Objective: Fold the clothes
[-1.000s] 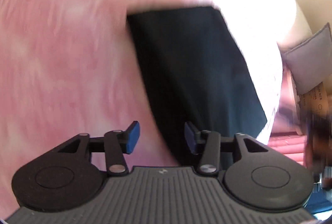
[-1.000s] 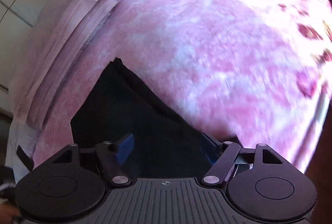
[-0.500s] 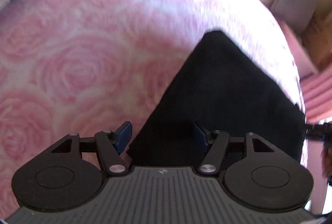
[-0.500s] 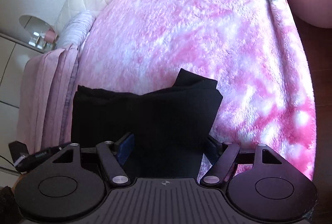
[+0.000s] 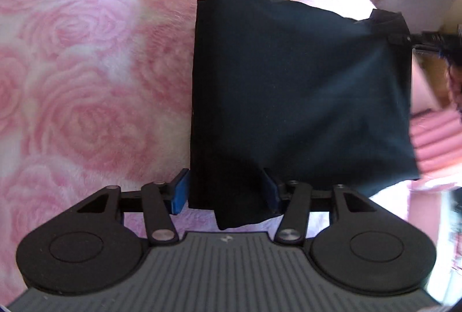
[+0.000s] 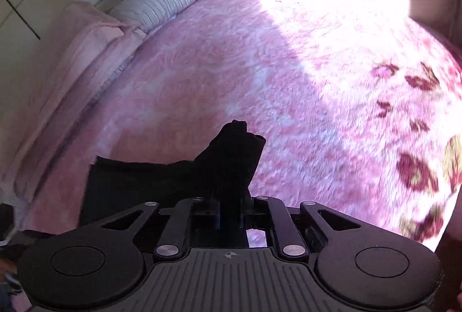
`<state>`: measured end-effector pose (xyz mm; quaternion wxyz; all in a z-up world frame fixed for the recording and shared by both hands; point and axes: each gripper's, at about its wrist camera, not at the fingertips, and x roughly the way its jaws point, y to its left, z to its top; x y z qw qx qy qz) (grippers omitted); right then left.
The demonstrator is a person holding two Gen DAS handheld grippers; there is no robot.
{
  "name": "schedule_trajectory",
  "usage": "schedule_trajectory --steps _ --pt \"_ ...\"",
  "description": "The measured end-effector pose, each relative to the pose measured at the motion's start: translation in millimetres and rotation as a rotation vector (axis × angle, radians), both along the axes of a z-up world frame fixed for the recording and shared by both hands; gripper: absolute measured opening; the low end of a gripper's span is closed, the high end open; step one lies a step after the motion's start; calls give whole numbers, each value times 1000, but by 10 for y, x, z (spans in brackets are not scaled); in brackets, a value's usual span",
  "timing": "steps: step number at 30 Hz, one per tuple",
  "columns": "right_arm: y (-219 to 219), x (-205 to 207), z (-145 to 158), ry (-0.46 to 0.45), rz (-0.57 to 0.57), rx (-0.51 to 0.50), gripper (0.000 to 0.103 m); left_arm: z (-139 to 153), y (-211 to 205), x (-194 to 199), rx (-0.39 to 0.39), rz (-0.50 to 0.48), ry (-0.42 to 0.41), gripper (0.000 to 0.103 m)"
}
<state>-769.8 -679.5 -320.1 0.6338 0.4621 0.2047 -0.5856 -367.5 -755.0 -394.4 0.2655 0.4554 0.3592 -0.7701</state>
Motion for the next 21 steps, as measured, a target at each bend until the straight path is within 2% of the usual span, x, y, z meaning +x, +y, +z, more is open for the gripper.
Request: schedule_trajectory --steps 1,2,4,8,13,17,21 --pt "-67 47 -91 50 -1 41 18 22 32 -30 -18 8 -20 52" --pt "-70 98 -147 100 -18 61 37 44 64 -59 -37 15 -39 52" --pt "65 243 -139 160 -46 46 55 88 123 -118 -70 26 -78 53" --pt "443 572 -104 236 -69 11 57 160 167 -204 -99 28 -136 52" --pt "894 1185 -235 236 60 15 57 188 167 -263 -127 12 -157 50" --pt "1180 1383 -429 236 101 75 57 202 231 -243 -152 -6 -153 50" --pt "1382 1509 -430 294 138 51 57 197 289 -251 -184 -31 -154 50"
